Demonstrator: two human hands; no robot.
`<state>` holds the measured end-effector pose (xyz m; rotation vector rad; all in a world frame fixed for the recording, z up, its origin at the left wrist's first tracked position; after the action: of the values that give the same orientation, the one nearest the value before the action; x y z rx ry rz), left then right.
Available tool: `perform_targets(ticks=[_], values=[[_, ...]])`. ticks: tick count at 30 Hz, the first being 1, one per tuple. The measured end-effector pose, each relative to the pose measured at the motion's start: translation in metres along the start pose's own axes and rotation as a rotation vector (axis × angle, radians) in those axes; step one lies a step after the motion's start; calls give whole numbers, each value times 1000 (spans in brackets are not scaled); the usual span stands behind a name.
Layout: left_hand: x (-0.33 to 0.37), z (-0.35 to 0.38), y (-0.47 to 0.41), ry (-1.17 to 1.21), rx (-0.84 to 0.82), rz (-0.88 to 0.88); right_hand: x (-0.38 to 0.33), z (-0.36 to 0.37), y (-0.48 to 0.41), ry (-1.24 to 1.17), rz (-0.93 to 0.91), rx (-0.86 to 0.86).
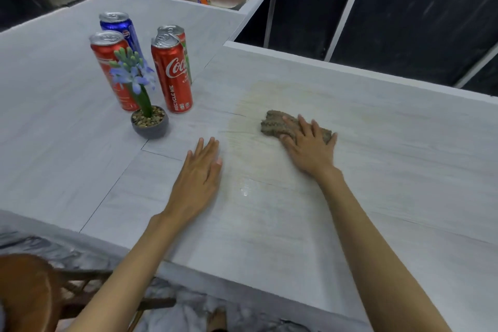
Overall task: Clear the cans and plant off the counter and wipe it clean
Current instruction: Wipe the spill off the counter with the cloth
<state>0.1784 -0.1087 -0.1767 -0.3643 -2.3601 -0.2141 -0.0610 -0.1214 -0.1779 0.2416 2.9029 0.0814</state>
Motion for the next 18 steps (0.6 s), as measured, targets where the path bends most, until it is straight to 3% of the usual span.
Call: perform_targets(ticks=[2, 6, 11, 15, 18], values=[[4, -1, 6, 31, 21, -17, -28, 7, -7, 0, -37, -24], [10, 0, 14, 114, 74, -67, -73, 24, 48, -2, -282, -40], [21, 17, 31, 89, 27, -48, -44, 22, 145, 47, -489, -77], [24, 27, 47, 49, 20, -17, 30, 3, 127, 48, -268, -57], [24, 30, 57, 4, 19, -30, 39, -4, 87, 12, -51, -34]])
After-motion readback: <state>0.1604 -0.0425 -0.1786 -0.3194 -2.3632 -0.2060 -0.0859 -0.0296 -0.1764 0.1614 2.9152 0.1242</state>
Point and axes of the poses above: each hand's wrist, its own y-axis away from the middle knuckle, its own z-axis out of the palm, x = y × z, the point moved 4 cm from there along -y, towards the middle knuckle, and after that the axes turned 8 degrees about -z, right-handed, at the moved point
